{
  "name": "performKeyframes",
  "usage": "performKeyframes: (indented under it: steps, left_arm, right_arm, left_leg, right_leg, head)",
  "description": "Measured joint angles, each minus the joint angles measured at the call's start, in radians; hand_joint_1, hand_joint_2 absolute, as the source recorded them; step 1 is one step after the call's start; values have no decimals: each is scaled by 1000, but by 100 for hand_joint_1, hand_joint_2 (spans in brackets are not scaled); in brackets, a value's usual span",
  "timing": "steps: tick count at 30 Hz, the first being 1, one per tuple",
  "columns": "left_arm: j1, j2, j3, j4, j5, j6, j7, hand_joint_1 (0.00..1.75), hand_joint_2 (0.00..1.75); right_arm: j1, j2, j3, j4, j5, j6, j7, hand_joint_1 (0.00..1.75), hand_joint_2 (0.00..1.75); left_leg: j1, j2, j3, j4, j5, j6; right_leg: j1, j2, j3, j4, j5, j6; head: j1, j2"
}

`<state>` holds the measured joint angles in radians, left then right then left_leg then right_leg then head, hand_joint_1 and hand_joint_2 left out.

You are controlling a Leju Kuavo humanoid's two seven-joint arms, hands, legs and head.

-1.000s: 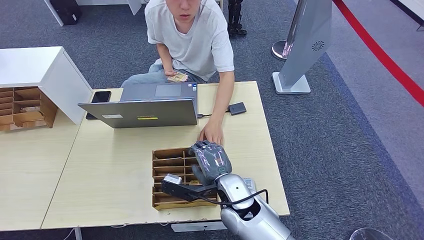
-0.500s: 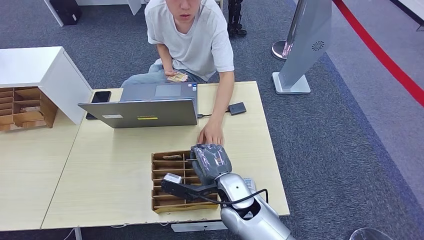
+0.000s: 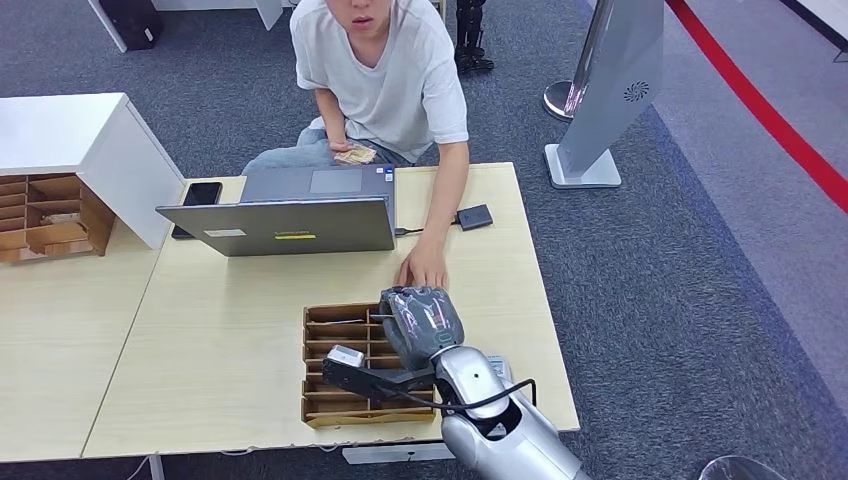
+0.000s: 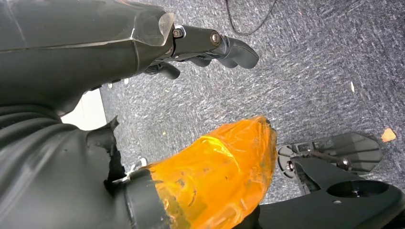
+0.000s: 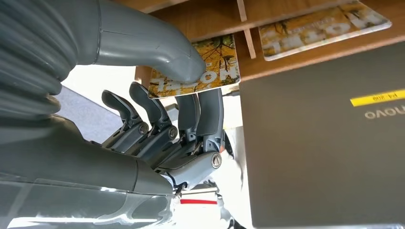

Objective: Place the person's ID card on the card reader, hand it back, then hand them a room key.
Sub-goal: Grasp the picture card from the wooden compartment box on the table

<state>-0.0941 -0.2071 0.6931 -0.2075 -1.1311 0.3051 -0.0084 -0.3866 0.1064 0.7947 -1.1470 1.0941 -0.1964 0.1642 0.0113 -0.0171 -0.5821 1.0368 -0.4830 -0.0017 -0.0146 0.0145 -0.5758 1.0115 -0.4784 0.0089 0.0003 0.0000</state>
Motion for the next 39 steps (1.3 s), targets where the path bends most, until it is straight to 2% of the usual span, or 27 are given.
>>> performKeyframes:
  steps: [15,19,22,26,39]
  left_arm:
    - [5,0,0,0,20,0,-8,0,0]
    - [11,1,2,0,35,9,-20,0,0]
    - [15,3,3,0,38,11,-23,0,0]
    - [19,4,3,0,40,15,-30,0,0]
    - [21,9,8,0,21,17,-36,0,0]
  right_arm:
    - [16,-10,-3,-160,26,-32,-12,163,175]
    - [36,-40,-24,-304,34,-68,-19,162,175]
    - [40,-54,-37,-357,34,-79,-20,168,175]
    - [46,-66,-48,-400,32,-85,-25,175,175]
    - [19,-84,-91,-498,-8,-90,-49,175,175]
  left_leg:
    - [0,0,0,0,0,0]
    - [0,0,0,0,0,0]
    - [0,0,0,0,0,0]
    - [0,0,0,0,0,0]
    - [0,0,0,0,0,0]
  right_leg:
    - [0,0,0,0,0,0]
    - [0,0,0,0,0,0]
    - [0,0,0,0,0,0]
    - [0,0,0,0,0,0]
    - [0,0,0,0,0,0]
  head:
    - [0,0]
    - [0,0]
    - [0,0]
    - [0,0]
    - [0,0]
